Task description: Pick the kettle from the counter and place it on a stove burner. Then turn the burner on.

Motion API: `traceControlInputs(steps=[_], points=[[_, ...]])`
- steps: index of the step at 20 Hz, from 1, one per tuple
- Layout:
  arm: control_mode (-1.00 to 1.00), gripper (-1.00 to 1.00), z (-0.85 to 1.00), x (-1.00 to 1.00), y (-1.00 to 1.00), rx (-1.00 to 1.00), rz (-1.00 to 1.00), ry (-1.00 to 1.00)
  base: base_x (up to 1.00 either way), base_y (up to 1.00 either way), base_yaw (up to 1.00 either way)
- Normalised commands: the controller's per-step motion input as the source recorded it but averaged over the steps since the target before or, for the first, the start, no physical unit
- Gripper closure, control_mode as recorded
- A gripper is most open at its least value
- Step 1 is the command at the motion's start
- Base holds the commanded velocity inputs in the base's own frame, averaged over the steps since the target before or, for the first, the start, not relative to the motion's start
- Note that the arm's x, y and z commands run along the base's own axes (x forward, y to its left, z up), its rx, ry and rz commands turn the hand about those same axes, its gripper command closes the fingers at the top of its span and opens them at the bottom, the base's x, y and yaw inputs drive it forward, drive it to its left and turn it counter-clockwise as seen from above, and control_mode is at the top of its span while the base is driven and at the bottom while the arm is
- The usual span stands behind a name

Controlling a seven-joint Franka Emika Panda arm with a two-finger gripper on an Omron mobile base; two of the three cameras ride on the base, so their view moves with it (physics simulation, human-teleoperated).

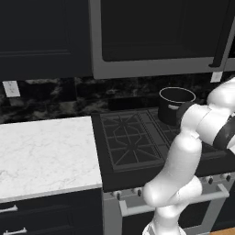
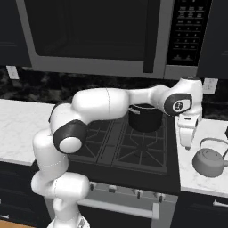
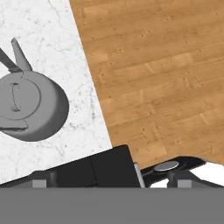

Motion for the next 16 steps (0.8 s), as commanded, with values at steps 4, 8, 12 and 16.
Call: traceControlInputs(steps=[4,8,12,16], points=[[-1.00,-1.00,-0.21,0.08,-0.08,0.01,0.01,0.03,0.00,0.00,0.00],[-1.00,-1.00,-0.22,0.22,-0.10,0.03,0.00,0.00,0.00,0.00,0.00],[-1.00,-1.00,-0.19,0.49,-0.09,0.01,0.00,0.00,0.00,0.00,0.00],[-1.00,-1.00,-0.02,0.32,-0.13,0.00,0.00,0.00,0.00,0.00,0.00]])
